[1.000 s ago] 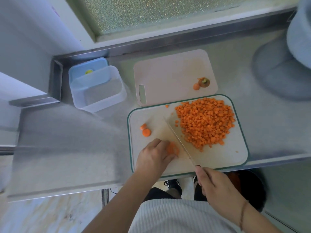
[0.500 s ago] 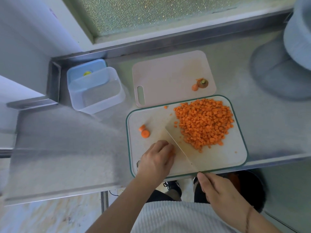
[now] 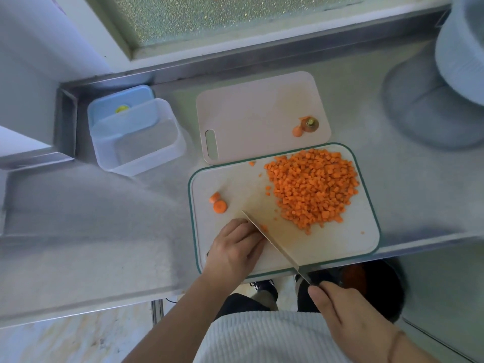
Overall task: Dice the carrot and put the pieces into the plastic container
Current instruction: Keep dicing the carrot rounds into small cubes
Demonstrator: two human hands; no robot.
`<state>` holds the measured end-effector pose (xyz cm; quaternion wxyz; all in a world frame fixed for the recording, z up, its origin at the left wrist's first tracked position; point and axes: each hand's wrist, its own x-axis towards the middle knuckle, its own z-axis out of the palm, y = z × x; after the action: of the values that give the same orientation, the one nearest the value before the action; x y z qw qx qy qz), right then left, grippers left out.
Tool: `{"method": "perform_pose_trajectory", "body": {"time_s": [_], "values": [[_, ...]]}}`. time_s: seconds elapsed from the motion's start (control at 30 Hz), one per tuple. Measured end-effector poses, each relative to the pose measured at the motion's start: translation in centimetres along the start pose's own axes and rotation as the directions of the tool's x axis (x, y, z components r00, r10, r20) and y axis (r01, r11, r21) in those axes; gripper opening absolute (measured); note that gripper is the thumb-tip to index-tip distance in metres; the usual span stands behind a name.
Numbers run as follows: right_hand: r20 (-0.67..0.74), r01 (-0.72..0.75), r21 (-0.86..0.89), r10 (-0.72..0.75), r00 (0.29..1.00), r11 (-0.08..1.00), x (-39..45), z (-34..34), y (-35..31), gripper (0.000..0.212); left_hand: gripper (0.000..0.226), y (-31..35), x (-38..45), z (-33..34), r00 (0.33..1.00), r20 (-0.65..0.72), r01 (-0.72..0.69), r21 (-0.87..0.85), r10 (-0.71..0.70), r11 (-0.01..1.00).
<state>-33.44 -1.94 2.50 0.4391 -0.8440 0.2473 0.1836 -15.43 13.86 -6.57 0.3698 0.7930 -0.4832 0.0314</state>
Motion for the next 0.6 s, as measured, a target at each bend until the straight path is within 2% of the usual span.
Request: {"method": "perform_pose_trajectory", "body": {"time_s": [0.07,0.13,0.3,0.43,0.53,0.6], "values": [[0.034,-0.006,-0.034,0.007,0.999,0.999,1.1,0.6,-0.3,0.078,0.012,-0.2,-0.1,0.1,1.0,0.002,-0.009,0.006,0.009,1.0],[-0.004,0.028,0.01,-0.028,1.0,1.0,2.2,1.0,-0.8,0.084,0.011,-0.3,-0.2,0.1,1.0,0.009,-0.025,0.023,0.025,0.999],[-0.026,0.021,0.122,-0.018,1.0,0.992,1.7,0.7,-0.8,0.081,0.01,-0.3,-0.8,-0.2,0.998,0.039,-0.044,0.074,0.042,0.996],[-0.056,-0.049,0.037,0.051,0.997,0.998,-0.3,0.0,-1.6,0.091,0.007,-0.1,-1.0,0.0,0.999,0.014,-0.05,0.067,0.049,0.997],[-0.072,-0.098,-0.041,0.095,0.993,0.994,-0.6,0.2,-2.0,0.082,0.007,-0.1,-1.2,0.1,0.999,-0.003,-0.045,0.045,0.045,0.998],[0.004,-0.061,-0.017,0.062,0.998,0.998,0.2,0.6,-1.8,0.084,0.007,-0.1,-1.1,0.0,0.999,-0.004,-0.043,0.038,0.043,0.998]]}}
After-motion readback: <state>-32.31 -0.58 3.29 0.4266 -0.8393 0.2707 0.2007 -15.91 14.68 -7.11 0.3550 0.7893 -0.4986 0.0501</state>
